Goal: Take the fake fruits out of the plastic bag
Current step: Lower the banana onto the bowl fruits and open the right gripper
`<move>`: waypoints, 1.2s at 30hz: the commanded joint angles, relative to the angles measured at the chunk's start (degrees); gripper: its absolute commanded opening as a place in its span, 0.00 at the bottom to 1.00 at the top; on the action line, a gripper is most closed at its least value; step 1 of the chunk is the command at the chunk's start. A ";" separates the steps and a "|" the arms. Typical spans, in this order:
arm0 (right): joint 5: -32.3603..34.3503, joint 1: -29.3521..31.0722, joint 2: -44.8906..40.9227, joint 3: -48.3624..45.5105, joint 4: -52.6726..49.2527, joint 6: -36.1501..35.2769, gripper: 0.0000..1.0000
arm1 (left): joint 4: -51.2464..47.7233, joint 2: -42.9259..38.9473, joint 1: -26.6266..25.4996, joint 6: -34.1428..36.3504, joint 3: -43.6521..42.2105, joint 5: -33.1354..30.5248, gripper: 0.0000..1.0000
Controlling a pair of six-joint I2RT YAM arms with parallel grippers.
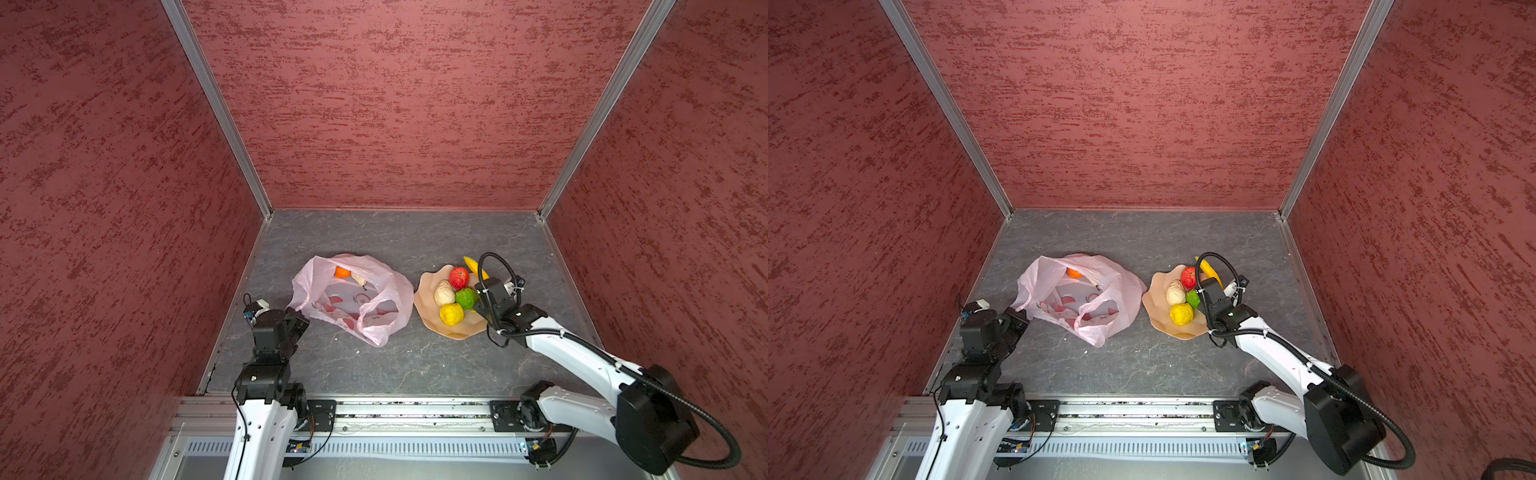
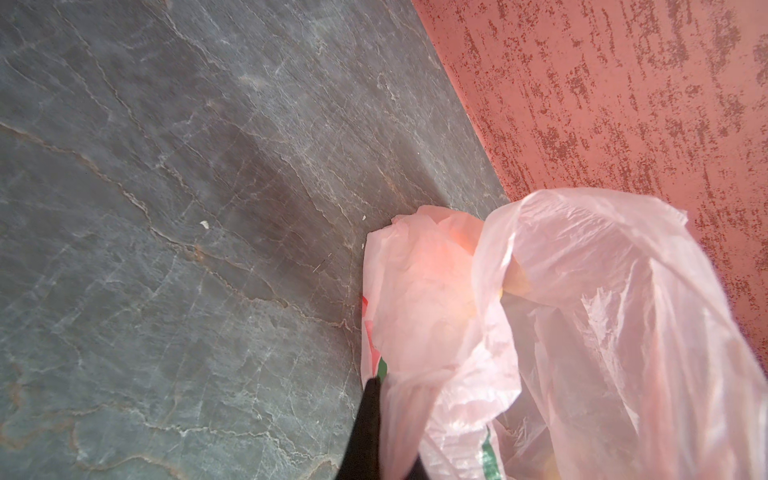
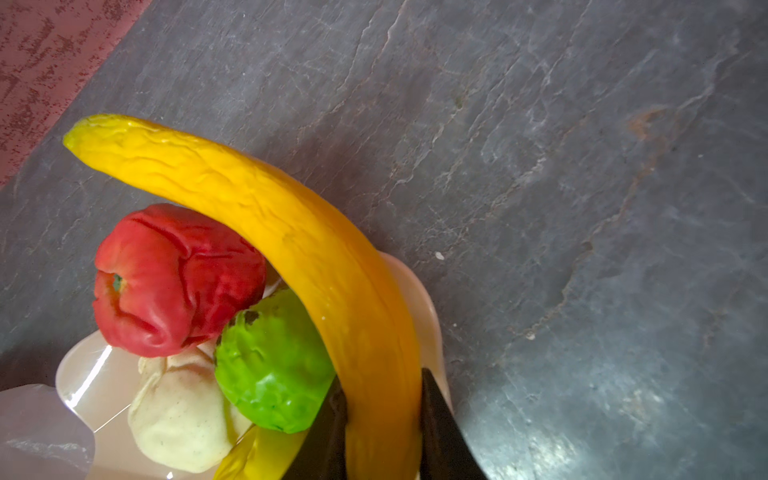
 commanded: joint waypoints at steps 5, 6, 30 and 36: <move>-1.01 0.56 0.27 -0.50 2.93 3.17 0.22 | 1.34 -0.19 -0.04 0.35 -0.29 0.28 0.00; -0.94 0.60 0.11 -0.57 2.73 3.44 0.22 | 1.19 -0.25 -0.06 0.37 -0.21 0.32 0.00; -1.97 4.52 -0.26 -3.63 3.32 11.70 0.28 | 2.48 0.96 -0.03 0.72 0.33 1.29 0.00; -2.33 4.74 0.67 -3.65 4.32 11.76 0.33 | 2.90 1.64 -0.02 0.75 0.50 1.46 0.00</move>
